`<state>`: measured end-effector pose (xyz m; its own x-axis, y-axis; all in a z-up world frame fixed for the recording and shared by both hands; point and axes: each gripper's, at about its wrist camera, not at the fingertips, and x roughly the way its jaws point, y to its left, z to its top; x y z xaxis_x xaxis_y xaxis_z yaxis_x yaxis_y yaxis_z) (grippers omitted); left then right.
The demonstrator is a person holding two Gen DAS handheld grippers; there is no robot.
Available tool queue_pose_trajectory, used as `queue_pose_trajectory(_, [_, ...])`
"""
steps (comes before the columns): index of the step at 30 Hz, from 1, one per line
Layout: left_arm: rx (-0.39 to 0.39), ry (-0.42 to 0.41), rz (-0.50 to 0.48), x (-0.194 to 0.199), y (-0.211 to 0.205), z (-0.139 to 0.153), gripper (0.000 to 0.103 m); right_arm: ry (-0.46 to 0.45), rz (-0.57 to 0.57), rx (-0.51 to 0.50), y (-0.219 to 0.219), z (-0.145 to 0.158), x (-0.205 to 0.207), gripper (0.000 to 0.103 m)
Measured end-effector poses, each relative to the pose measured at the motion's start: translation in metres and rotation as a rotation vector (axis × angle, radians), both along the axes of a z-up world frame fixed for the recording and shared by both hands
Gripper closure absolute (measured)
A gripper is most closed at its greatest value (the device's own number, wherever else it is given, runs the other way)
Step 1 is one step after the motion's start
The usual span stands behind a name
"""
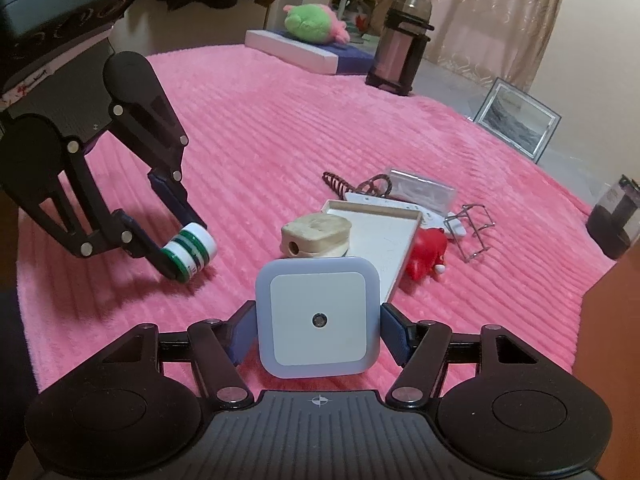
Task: Organize rigid objects
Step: 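Carry the spool and night-light with both tools into the cardboard box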
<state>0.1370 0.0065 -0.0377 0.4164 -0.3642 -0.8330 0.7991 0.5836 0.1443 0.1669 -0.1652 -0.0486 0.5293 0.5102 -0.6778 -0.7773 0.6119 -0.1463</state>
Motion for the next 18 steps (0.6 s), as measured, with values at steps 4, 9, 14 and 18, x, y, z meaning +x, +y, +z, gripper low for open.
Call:
queue_pose_trajectory(4, [0.004, -0.018, 0.003, -0.003, -0.005, 0.012, 0.076, -0.004, -0.021, 0.024, -0.013, 0.012, -0.007, 0.041])
queue_pose_trajectory(9, [-0.005, -0.038, -0.017, -0.008, -0.019, 0.036, 0.076, -0.008, -0.043, 0.058, -0.035, 0.033, -0.017, 0.041])
queue_pose_trajectory(14, [-0.005, -0.074, -0.075, -0.011, -0.046, 0.067, 0.076, -0.03, -0.069, 0.085, -0.068, 0.068, -0.026, 0.041])
queue_pose_trajectory(18, [-0.007, -0.107, -0.13, -0.009, -0.075, 0.094, 0.076, -0.064, -0.098, 0.089, -0.102, 0.098, -0.03, 0.041])
